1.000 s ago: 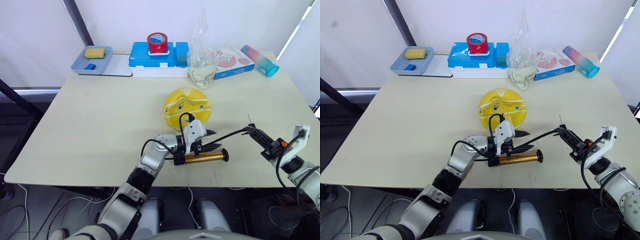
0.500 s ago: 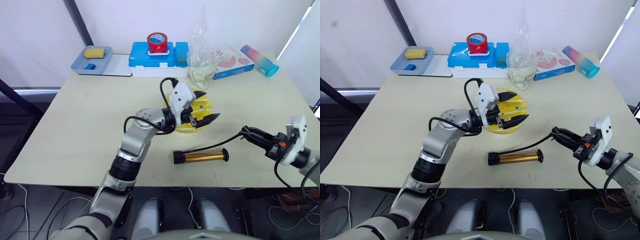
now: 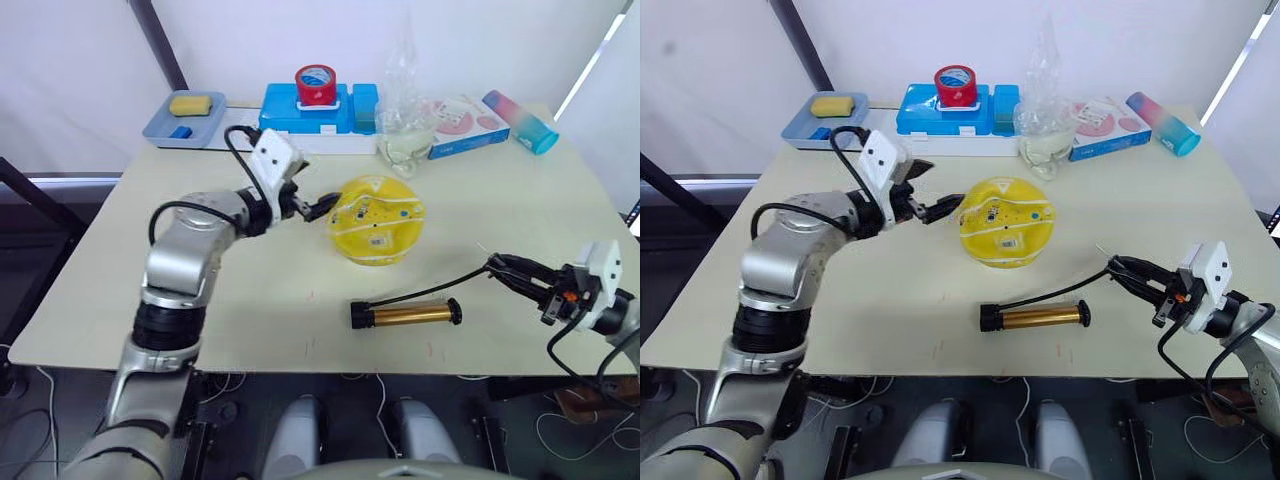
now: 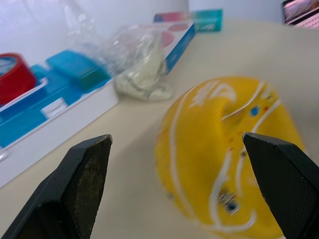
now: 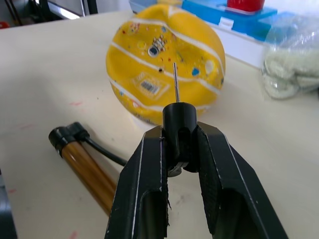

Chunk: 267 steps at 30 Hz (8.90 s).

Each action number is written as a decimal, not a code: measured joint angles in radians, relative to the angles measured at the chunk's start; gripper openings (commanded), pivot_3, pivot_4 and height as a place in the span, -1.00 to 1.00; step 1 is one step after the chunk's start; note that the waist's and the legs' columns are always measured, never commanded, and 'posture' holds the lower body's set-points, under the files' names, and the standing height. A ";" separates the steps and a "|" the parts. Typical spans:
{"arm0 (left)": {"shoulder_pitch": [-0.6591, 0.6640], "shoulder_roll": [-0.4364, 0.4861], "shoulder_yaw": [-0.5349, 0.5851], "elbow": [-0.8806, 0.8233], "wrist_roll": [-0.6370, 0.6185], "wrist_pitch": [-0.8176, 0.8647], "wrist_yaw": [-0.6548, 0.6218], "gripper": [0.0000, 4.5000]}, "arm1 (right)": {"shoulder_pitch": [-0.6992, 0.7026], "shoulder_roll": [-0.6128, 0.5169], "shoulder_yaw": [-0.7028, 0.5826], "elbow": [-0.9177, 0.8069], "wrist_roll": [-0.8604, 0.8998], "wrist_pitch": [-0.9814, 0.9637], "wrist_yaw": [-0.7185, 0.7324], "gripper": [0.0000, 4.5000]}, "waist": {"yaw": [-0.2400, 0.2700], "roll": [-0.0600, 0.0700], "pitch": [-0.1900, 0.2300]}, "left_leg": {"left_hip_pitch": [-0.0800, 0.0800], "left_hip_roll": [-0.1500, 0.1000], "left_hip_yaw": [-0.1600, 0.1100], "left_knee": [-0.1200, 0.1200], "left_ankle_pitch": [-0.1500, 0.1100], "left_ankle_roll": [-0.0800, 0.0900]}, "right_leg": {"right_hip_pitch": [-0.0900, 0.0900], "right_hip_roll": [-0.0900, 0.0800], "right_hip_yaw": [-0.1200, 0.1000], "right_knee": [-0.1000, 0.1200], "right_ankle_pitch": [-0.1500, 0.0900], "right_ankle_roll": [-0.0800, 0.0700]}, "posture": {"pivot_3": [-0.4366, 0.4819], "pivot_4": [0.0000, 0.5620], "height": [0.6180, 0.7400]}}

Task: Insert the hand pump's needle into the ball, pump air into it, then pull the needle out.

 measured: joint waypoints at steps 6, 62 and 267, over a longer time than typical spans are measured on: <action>-0.009 0.011 0.001 0.083 -0.001 0.033 0.018 0.99 | -0.002 0.033 0.007 0.001 -0.022 -0.039 0.000 -0.87 | 0.000 0.000 0.000 | 0.000 0.000 0.000 0.000 0.000 0.000 | 0.000 0.000 0.000 0.000 0.000 0.000 | -0.05 -0.47 0.99; -0.075 -0.260 -0.092 0.251 -0.001 0.013 0.138 -1.00 | -0.310 0.046 0.263 -0.243 -0.030 0.551 -0.329 -0.87 | 0.001 -0.001 0.000 | 0.000 0.000 -0.001 0.001 0.000 0.000 | 0.000 0.000 0.000 0.001 0.000 0.000 | -0.05 -0.47 0.99; -0.012 -0.408 -0.078 0.269 0.056 -0.091 0.246 -1.00 | -0.637 0.558 0.158 -0.014 -0.124 1.127 -0.750 0.37 | 0.020 0.000 -0.001 | -0.012 -0.004 -0.016 0.001 0.003 -0.004 | -0.001 -0.005 -0.015 -0.006 0.002 0.002 | -0.05 -0.47 0.99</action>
